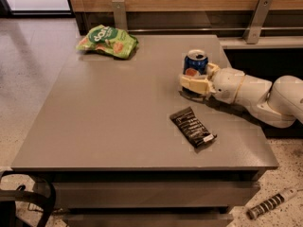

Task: Pick pepsi can

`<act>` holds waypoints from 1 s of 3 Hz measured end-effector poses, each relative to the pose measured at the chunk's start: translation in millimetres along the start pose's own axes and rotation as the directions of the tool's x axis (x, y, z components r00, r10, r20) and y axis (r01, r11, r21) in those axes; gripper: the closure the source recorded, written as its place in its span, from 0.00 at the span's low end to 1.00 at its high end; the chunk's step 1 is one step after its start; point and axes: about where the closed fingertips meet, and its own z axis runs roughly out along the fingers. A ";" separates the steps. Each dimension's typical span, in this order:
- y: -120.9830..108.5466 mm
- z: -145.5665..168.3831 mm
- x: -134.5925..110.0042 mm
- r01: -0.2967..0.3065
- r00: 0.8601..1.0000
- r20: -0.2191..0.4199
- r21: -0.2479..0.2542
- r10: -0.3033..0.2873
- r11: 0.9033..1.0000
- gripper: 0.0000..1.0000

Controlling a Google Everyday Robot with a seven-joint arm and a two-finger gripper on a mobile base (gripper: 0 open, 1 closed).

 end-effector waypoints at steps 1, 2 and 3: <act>1.2 -3.6 -15.2 0.030 1.000 -0.001 0.016 -0.030 0.999 1.00; -0.4 -9.9 -53.1 0.076 0.997 0.000 0.040 -0.076 0.996 1.00; -0.9 -15.1 -91.3 0.110 0.994 -0.006 0.057 -0.109 0.992 1.00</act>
Offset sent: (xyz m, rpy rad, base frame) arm -0.0111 -0.0195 0.1076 -0.0741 -0.1220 -0.0800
